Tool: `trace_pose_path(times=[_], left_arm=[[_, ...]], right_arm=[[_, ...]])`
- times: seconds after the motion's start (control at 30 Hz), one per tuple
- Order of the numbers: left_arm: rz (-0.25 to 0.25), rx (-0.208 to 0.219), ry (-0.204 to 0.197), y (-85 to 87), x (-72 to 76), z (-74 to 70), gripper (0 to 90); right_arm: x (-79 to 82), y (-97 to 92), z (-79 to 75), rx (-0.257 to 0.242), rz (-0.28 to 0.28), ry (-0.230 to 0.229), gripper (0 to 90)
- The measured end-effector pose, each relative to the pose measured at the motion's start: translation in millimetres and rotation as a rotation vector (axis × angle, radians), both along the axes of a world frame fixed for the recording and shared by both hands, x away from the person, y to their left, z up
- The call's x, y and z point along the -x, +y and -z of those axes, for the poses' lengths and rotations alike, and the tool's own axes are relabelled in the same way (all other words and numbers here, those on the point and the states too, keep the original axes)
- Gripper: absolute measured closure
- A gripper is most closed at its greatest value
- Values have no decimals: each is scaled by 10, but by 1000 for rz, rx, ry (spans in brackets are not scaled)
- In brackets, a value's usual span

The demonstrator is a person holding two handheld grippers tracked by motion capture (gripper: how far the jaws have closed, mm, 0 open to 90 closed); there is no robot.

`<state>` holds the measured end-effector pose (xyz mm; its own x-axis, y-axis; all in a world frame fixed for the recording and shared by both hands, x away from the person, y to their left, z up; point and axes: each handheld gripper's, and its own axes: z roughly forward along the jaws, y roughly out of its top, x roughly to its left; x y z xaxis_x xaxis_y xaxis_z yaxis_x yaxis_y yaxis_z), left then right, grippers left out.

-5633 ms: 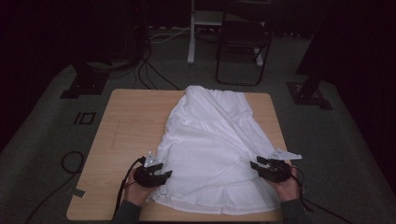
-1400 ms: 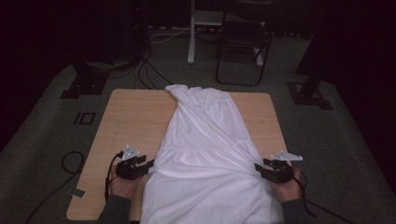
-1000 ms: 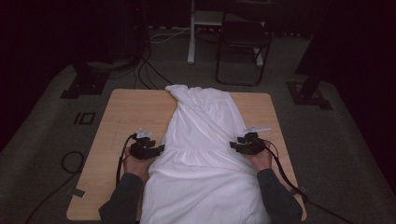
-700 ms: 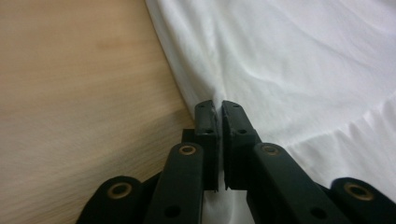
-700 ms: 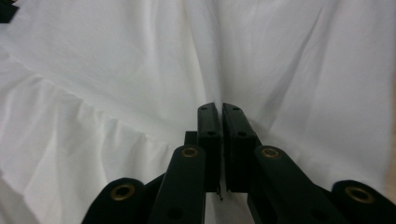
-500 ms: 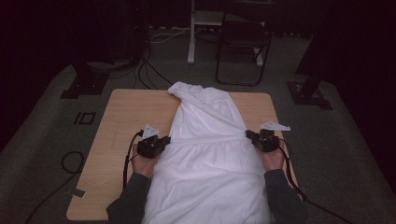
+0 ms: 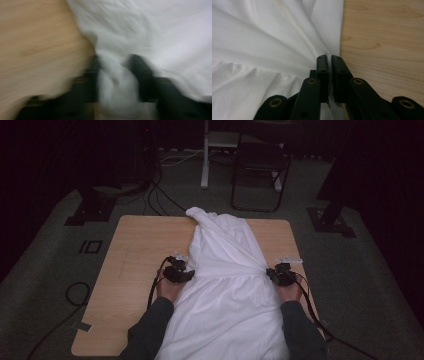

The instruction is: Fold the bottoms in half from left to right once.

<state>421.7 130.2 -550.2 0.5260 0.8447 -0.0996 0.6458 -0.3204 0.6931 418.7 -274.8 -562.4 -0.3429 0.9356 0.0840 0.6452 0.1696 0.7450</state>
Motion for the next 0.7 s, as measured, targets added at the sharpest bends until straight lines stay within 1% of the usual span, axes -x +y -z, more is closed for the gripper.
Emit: trace_pose_path(times=[0.03, 0.07, 0.1, 0.17, 0.23, 0.33, 0.4, 0.53, 0.57, 0.63, 0.67, 0.7], left_arm=[[2, -12, -12, 3, 30, -4, 813], [3, -18, -21, 15, 61, -5, 833], [1, -13, -24, 42, 95, 2, 843], [-9, 20, -24, 124, 189, 26, 846], [-6, 50, -26, 213, 322, 53, 846], [12, 64, -32, 315, 558, 76, 842], [34, 54, -31, 350, 696, 75, 840], [81, -9, -41, 332, 931, 48, 839], [92, -19, -41, 328, 982, 44, 840], [107, -16, -32, 330, 1096, 50, 840], [117, -11, -33, 330, 1149, 57, 838], [124, -15, -35, 339, 1186, 51, 827]], right_arm=[[17, -2, 5, -8, 0, 0, 846], [39, -4, 13, -18, -2, -1, 847], [71, 0, 20, -28, -3, -2, 848], [159, 16, 31, -33, -18, -7, 850], [270, 25, 36, -39, -42, -3, 849], [467, 27, 51, -53, -79, 0, 849], [608, 39, 59, -58, -100, 2, 849], [831, 83, 43, -32, -136, 19, 849], [872, 87, 42, -29, -141, 20, 849], [952, 92, 40, -34, -144, 30, 850], [990, 94, 37, -32, -151, 37, 850], [1022, 94, 29, -30, -160, 47, 847]])
